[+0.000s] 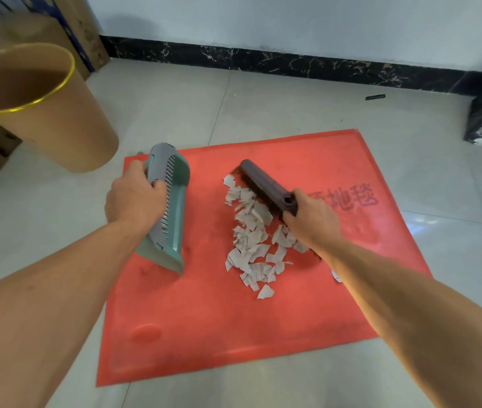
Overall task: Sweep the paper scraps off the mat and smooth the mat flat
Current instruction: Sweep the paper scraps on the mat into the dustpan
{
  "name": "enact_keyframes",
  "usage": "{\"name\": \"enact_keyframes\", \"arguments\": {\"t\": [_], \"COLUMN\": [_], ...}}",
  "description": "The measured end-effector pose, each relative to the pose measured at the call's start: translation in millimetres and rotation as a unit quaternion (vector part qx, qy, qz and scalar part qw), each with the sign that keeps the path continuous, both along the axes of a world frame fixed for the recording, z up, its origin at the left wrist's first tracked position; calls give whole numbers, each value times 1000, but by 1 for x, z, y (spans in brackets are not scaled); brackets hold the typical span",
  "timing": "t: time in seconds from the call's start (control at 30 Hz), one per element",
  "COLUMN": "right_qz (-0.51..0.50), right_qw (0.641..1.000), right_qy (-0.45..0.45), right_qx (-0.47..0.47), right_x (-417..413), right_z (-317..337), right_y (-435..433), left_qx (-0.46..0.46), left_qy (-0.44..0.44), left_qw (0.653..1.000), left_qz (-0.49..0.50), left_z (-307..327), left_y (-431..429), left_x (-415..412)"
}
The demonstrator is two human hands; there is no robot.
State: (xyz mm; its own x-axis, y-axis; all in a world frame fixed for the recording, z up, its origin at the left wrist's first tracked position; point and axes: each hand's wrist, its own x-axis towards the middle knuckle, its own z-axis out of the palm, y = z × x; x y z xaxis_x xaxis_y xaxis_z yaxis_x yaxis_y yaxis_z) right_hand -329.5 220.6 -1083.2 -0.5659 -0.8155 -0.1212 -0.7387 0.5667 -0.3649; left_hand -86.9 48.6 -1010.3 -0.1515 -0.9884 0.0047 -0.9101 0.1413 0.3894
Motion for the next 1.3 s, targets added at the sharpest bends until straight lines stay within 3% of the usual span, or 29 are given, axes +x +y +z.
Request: {"name": "enact_keyframes", "arguments": {"t": [0.2, 0.5, 0.8, 1.13, 1.3], "right_qz": [-25, -11, 79, 23, -52], "right_qw": [999, 1000, 996, 998, 998], "right_qy": [10, -6, -42, -19, -35], "right_qx": [-41, 11, 22, -60, -8], "right_x": [-22, -17, 2, -16, -15], "right_z": [8, -3, -9, -1, -7], "right_y": [-8, -67, -49, -55, -69], "left_qx": [1, 3, -11, -13, -14], "left_qy": [8, 17, 16, 6, 6], "left_qw": [1000, 1000, 1000, 1000, 1000], "left_qz": [0, -7, -10, -21, -17], "left_z": [-1, -4, -6, -3, -8], "left_y": [-3, -5, -2, 1, -4], "left_x": [4, 6, -5, -10, -3]}}
